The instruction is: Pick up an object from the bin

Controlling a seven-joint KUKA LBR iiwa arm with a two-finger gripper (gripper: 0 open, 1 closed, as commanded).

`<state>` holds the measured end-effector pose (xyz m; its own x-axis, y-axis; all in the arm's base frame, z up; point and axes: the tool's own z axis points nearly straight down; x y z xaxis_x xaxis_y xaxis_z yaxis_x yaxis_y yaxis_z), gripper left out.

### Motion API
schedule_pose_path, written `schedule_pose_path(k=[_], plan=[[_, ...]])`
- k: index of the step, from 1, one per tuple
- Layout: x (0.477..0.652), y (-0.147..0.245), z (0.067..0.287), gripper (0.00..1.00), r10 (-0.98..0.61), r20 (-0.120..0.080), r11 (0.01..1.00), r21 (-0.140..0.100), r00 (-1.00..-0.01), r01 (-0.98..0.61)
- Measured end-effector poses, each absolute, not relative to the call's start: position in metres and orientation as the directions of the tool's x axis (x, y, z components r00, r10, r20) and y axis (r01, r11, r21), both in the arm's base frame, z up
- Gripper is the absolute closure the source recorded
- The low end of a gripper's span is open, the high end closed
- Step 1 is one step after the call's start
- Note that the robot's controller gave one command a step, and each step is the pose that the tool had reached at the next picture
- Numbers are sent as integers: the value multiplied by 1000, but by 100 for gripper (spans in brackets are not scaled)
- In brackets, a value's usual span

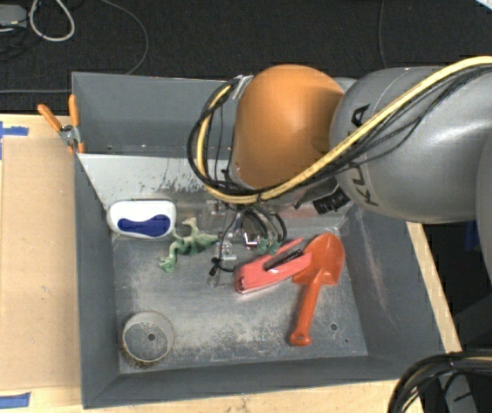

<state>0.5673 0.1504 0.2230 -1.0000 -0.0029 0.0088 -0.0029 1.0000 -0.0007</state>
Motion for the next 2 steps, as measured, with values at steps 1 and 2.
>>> schedule_pose_path(k=[1,2], plan=[[569,149,227,0,3,2,1000,0,-1000,3],[614,160,92,0,-97,-1,995,1,-995,-97]])
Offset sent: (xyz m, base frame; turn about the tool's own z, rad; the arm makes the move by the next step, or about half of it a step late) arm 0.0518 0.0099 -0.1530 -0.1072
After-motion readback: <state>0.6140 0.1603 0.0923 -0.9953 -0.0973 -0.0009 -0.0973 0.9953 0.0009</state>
